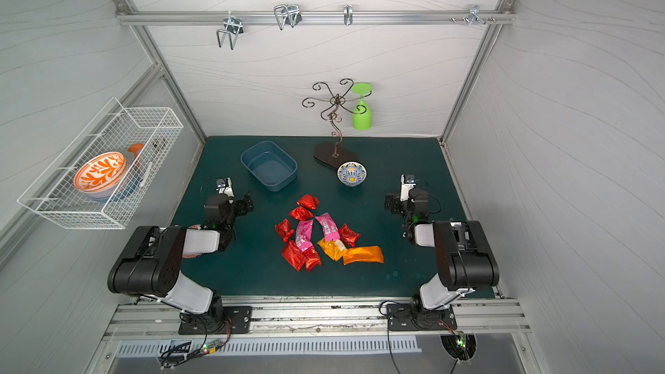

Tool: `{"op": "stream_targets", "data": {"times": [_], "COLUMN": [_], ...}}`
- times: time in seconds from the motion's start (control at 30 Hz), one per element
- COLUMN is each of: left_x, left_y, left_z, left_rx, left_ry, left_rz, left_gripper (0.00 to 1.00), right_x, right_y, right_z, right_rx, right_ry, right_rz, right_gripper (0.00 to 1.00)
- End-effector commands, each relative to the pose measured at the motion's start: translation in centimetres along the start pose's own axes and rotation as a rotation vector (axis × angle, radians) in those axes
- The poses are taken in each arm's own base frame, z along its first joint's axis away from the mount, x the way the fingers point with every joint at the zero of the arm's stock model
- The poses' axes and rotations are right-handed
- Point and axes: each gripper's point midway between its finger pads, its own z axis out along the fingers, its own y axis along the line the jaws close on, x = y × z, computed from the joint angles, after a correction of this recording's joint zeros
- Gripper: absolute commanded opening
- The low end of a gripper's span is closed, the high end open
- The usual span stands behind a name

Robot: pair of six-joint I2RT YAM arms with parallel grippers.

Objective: Put the tea bags into the storage box
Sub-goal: Move the storage box to the center of the board.

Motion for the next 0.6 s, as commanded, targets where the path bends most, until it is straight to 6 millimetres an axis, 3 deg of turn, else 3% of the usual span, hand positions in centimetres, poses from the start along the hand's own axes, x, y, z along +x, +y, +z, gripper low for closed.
{"op": "stream_targets", "data": {"times": [0.0,0.13,0.3,0.37,0.47,0.57], "left_x": [-1.4,-3.4,-8.2,-9.5,-10.9,-11.6], "left_y": [-0.1,0.2,1.2,1.1,-0.2,-2.5], "left_z": [0.2,-0.5,-3.1,-3.4,-3.3,-2.8], "left_rx": [0.016,-0.014,-0.083,-0.087,-0.038,0.042], "left_ry": [-0.04,-0.007,0.039,0.064,0.126,0.167], "left_rz": [-0.013,-0.012,-0.076,-0.093,-0.144,-0.194], "left_gripper": [1.0,1.0,0.94,0.92,0.91,0.9], "right_x": [-0.2,-0.8,-4.9,-6.2,-7.7,-8.3], "right_y": [0.7,0.2,-3.6,-4.0,-4.5,-3.2], "right_z": [0.3,0.0,-2.1,-3.5,-5.3,-6.2], "right_rx": [-0.07,-0.022,0.21,0.245,0.285,0.181], "right_ry": [0.0,-0.009,0.113,0.173,0.183,0.199], "right_rz": [-0.003,-0.001,0.134,0.216,0.367,0.481], "right_gripper": [0.99,0.99,0.99,0.99,0.99,0.99]}}
